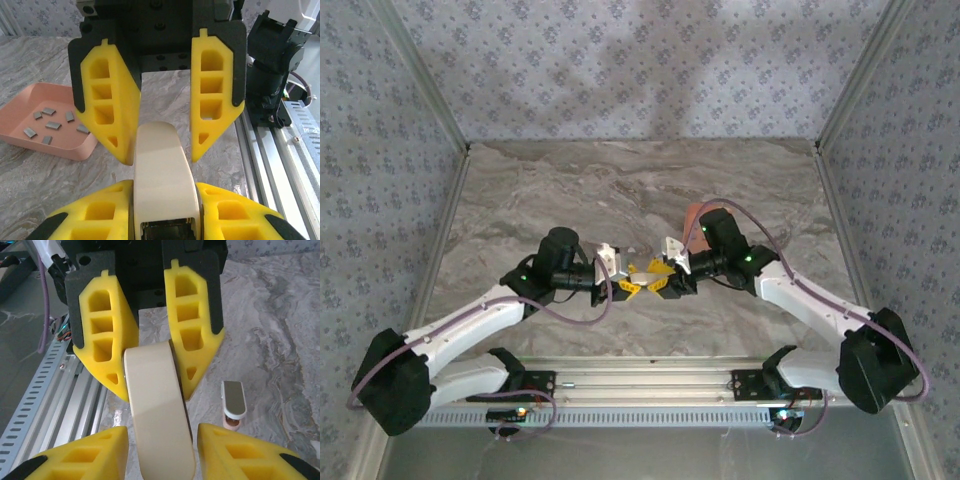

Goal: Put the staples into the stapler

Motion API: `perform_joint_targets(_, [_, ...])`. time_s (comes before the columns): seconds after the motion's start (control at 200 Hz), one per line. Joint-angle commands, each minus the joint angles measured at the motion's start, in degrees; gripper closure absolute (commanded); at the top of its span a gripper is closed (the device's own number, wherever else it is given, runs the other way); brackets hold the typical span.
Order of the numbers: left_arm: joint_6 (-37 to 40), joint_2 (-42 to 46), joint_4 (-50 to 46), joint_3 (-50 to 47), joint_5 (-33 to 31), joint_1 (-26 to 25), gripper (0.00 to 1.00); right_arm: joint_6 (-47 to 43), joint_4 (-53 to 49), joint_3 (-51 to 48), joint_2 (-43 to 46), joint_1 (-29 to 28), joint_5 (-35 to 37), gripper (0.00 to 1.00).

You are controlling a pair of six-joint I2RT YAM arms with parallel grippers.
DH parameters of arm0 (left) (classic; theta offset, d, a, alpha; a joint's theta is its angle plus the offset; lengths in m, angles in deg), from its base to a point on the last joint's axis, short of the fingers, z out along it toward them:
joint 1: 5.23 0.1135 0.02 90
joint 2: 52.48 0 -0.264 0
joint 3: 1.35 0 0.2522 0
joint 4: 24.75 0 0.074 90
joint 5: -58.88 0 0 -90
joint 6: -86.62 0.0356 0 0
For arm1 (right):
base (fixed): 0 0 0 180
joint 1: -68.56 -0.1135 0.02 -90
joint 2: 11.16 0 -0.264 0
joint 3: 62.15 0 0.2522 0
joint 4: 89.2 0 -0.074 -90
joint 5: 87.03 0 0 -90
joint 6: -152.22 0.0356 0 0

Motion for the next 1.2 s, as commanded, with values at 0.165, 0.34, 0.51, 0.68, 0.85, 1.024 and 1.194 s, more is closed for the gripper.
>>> perform_joint_targets(0.165, [0.65, -0.95, 0.03, 2.71, 2.06, 0.0, 0.96, -2.02, -4.07, 2.93, -1.24, -0.36, -4.19, 0.88])
perform_joint_targets(0.34, [-5.43, 0.08, 5.24, 0.48, -8.19, 0.07, 0.62, 2.46, -2.31, 1.53, 1.23, 0.18, 0.52, 0.95])
perform_joint_targets(0.51, [-19.47, 1.2, 11.05, -3.02, -23.62, 0.01, 0.4, 22.49, 6.29, -2.41, 3.77, -0.06, 13.39, 0.95])
perform_joint_targets(0.68, [-25.42, 1.04, 13.21, -6.44, -28.21, -1.34, 0.39, 41.54, 6.57, -2.12, 3.65, -1.24, 21.12, 0.99])
perform_joint_targets(0.85, [-26.01, 0.37, 14.73, -9.24, -33.37, -4.81, 0.38, 61.18, 1.33, -0.16, 1.79, -1.36, 29.09, 1.0])
perform_joint_targets(1.024, [-28.9, -0.81, 18.33, -11.54, -35.78, -6.63, 0.37, 70.78, 1.33, -0.32, 0.47, -2.38, 31.71, 1.0])
perform_joint_targets(1.194, [-28.6, -3.5, 20.49, -12.04, -35.25, -8.13, 0.37, 74.96, 2.85, -0.37, -0.14, -2.72, 31.41, 1.0])
